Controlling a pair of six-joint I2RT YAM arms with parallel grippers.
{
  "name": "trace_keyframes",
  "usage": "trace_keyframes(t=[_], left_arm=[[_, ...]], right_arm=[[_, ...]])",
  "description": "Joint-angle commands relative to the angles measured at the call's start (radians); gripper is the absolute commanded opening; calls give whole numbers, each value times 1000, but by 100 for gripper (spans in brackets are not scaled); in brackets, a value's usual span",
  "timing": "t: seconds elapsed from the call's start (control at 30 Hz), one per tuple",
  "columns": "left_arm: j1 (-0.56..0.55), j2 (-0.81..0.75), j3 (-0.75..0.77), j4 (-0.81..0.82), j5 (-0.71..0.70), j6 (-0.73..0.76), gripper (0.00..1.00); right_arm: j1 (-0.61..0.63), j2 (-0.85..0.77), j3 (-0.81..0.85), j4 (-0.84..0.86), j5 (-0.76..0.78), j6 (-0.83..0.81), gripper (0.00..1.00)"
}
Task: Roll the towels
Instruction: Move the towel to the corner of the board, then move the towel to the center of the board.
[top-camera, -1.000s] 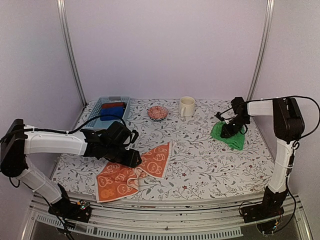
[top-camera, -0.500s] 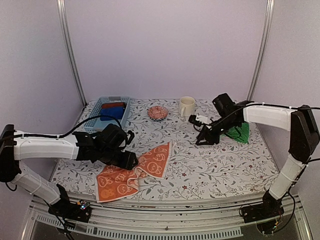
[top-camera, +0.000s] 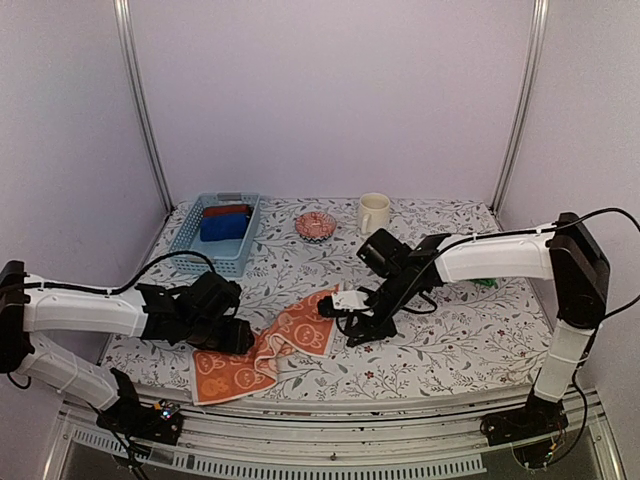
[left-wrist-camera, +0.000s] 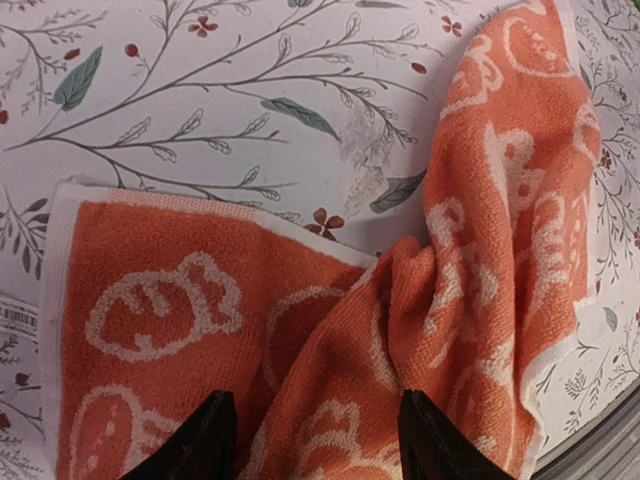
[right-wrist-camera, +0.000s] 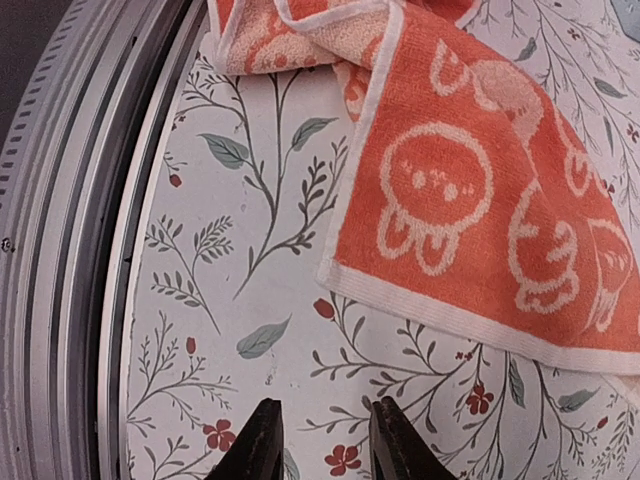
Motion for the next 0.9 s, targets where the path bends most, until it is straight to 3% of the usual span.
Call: trace_keyframes(t=[0.0, 0.5, 0.87], left_arm=[[10, -58, -42, 15, 2, -72, 56], [11, -124, -37, -39, -39, -56, 56], [11, -105, -34, -26, -39, -49, 56]], right_arm=[[73, 63, 63, 40, 54, -5, 33], [147, 234, 162, 53, 144, 32, 38], [149, 302, 190, 15, 146, 65, 33]])
